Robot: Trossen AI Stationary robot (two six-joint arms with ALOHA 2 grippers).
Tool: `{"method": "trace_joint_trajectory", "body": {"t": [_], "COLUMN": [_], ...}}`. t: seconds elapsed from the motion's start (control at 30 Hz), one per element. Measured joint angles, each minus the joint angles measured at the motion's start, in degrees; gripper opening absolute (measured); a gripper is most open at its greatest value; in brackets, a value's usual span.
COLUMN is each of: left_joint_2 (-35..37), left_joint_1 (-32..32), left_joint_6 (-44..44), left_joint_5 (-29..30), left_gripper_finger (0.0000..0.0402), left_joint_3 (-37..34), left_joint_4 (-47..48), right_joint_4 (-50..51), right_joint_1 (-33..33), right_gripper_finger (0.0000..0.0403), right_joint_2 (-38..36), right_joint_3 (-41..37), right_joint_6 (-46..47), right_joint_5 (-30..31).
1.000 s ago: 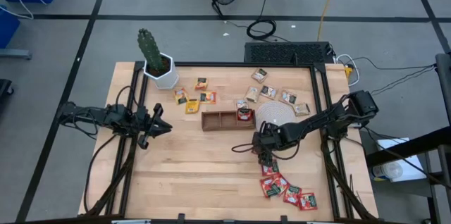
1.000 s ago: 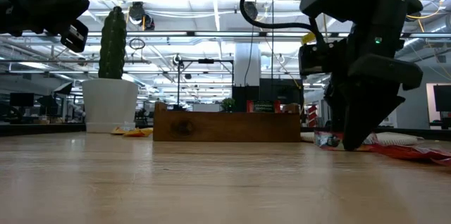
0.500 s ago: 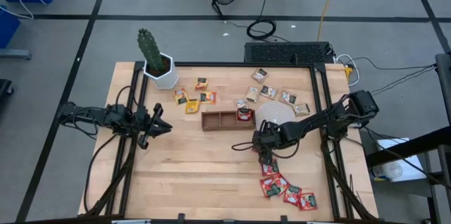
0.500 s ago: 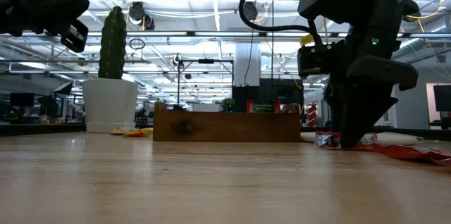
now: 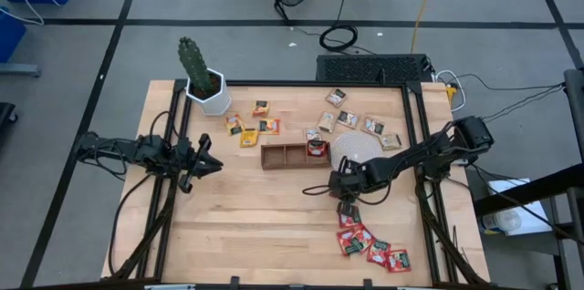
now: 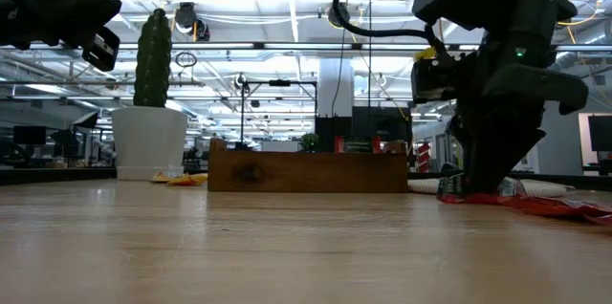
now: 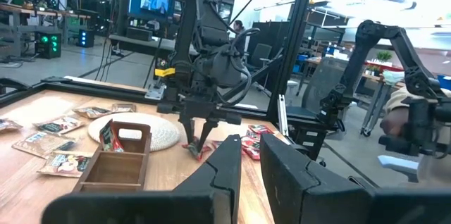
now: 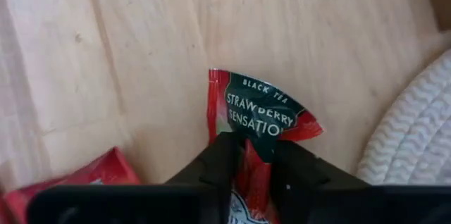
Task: Pick & Place Tea
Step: Put the red tea bag into the right section of the wooden organizer
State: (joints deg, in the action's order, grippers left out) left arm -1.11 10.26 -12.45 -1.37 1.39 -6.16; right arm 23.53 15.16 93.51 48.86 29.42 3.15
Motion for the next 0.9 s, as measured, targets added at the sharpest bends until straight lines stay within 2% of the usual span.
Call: {"method": "trace_joint_trajectory", "body": {"t": [0.13,0.33,0.5,0.6,0.7,0.77,0.9], "left_joint_2": [0.0,0.0,0.0,0.0,0.0,0.0,0.0], "left_joint_1": [0.0,0.0,0.0,0.0,0.0,0.0,0.0], "left_joint_6": [0.0,0.0,0.0,0.0,0.0,0.0,0.0], "left_joint_5": [0.0,0.0,0.0,0.0,0.0,0.0,0.0], "left_gripper_finger": [0.0058,0.0058,0.0058,0.0058,0.0058,0.0058,0.0058], "left_joint_3": [0.0,0.0,0.0,0.0,0.0,0.0,0.0], "left_joint_4": [0.0,0.0,0.0,0.0,0.0,0.0,0.0], "right_joint_4": [0.8,-5.4,-14.5,-18.9,-29.4,-39.5,-58.7], "right_joint_1": [-0.1,0.2,1.8,2.5,2.6,2.1,-0.6], "right_gripper_finger": [0.0012,0.001,0.0005,0.0005,0.0004,0.0004,0.0002], "right_joint_2": [-2.5,-5.9,-6.1,-6.2,-6.2,-6.0,-4.2], "right_joint_3": [-0.2,-0.2,-0.1,-0.2,-2.7,-5.9,-13.1], "right_joint_6": [0.0,0.4,-4.2,-7.6,-11.0,-12.4,-14.1], "right_joint_5": [0.1,2.5,14.5,26.6,37.5,40.4,40.6]}}
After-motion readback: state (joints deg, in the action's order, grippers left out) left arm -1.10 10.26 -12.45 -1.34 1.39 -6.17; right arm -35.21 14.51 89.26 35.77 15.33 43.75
